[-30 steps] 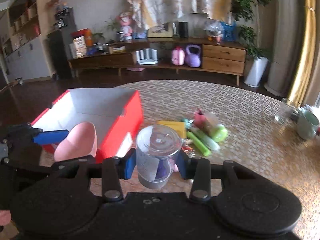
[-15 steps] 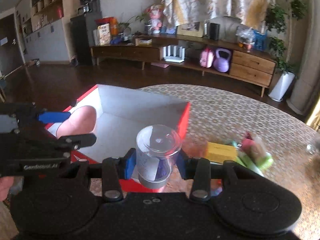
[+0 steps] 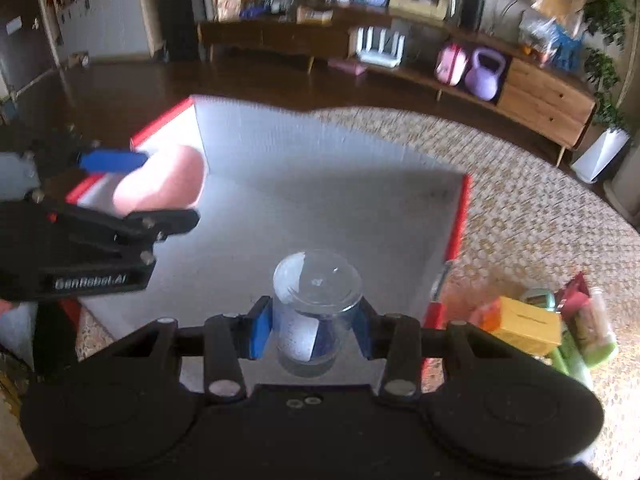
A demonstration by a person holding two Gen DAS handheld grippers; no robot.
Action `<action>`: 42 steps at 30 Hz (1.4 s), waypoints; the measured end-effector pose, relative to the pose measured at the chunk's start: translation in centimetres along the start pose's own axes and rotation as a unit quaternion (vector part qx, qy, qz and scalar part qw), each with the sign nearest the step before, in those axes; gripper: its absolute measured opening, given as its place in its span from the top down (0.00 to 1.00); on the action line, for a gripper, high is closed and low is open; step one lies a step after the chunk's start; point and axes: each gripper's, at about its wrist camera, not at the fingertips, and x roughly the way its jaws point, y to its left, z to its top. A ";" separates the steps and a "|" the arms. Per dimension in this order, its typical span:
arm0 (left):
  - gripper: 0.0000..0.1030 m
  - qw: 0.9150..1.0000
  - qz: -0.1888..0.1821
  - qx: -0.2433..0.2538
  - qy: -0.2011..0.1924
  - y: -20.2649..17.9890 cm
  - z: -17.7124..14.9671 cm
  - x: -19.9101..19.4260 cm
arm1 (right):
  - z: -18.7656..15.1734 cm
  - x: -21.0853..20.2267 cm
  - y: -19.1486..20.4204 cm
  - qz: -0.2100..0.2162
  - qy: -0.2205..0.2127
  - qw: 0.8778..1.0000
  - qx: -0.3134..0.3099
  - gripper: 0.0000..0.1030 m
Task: Organize rigid objects
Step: 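Carry the pink bowl and clear cup over the red box with both tools, then lower and release the pink bowl with the left tool while the right tool releases the cup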
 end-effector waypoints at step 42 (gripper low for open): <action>0.37 0.991 -0.039 -0.043 0.117 0.5 2.0 0.0 | -1.3 -5.2 0.1 0.042 -0.037 0.998 -0.001 0.38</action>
